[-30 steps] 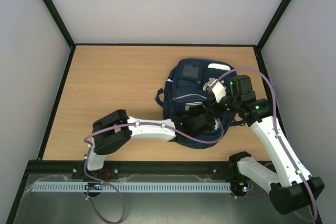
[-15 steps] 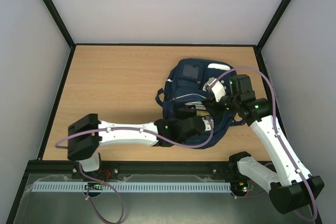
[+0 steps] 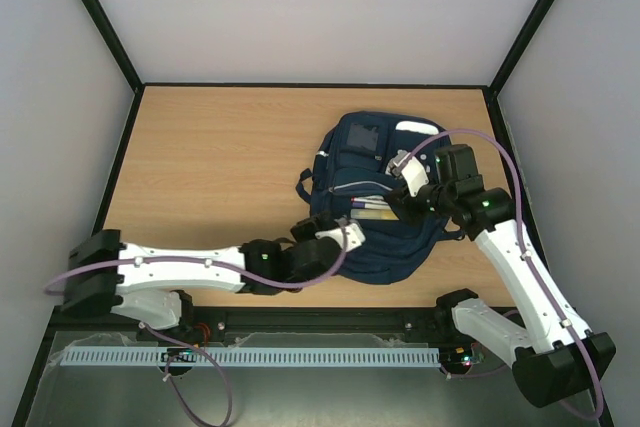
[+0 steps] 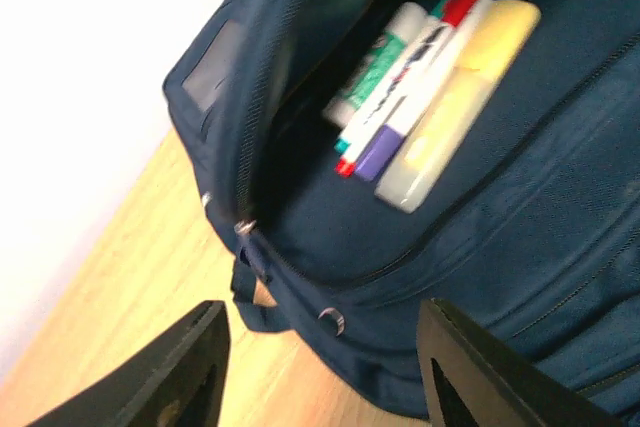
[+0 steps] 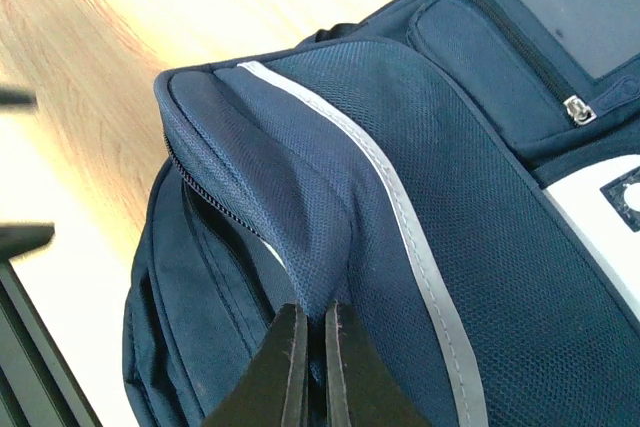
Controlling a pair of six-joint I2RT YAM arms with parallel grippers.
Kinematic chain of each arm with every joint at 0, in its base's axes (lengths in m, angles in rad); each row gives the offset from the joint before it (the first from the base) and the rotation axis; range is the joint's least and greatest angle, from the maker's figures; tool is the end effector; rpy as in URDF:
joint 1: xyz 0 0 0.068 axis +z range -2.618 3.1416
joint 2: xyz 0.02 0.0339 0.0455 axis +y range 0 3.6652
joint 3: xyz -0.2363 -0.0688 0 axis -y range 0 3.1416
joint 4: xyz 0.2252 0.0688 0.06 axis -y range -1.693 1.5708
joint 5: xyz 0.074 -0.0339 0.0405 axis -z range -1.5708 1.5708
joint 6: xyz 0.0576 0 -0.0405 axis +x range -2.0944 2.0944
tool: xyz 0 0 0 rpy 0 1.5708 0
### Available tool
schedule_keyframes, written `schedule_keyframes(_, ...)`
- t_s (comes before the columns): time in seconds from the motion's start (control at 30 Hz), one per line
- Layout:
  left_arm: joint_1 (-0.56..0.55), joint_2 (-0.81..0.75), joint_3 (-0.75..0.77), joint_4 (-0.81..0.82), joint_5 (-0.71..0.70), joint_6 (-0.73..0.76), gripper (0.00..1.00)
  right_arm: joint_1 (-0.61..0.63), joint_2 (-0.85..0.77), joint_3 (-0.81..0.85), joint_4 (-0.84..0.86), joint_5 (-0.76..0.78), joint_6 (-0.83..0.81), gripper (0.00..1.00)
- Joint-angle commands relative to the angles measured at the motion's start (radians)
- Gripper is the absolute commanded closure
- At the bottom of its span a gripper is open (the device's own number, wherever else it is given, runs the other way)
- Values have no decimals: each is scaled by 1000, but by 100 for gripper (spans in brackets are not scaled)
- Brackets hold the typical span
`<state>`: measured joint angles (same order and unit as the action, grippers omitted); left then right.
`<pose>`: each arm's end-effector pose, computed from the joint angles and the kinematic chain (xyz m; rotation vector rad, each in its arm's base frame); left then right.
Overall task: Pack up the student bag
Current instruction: Place the stationery in the student bag, then zip the student bag at the center of the board.
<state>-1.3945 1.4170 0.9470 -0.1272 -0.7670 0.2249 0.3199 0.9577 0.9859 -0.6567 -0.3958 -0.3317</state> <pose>0.0932 -0.2955 0.2336 1.1217 1.6421 0.0861 0.1926 0.0872 0.2983 -0.9020 1.9794 0.4274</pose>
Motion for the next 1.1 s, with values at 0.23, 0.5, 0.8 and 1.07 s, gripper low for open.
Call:
schedule_keyframes(0.23, 369, -286, -207, 52, 382, -583, 34, 3, -56, -56, 7, -8, -18, 99)
schedule_keyframes(0.5, 733, -307, -267, 170, 783, -805, 26, 2, -71, -64, -23, -7, -16, 99)
schedule_keyframes(0.8, 863, -110, -265, 353, 1007, -906, 32, 3, -101, -88, -33, 5, -33, 99)
schedule_keyframes(1.07, 844, -7, -264, 392, 1051, -889, 34, 2, -76, -28, -96, 56, -48, 53)
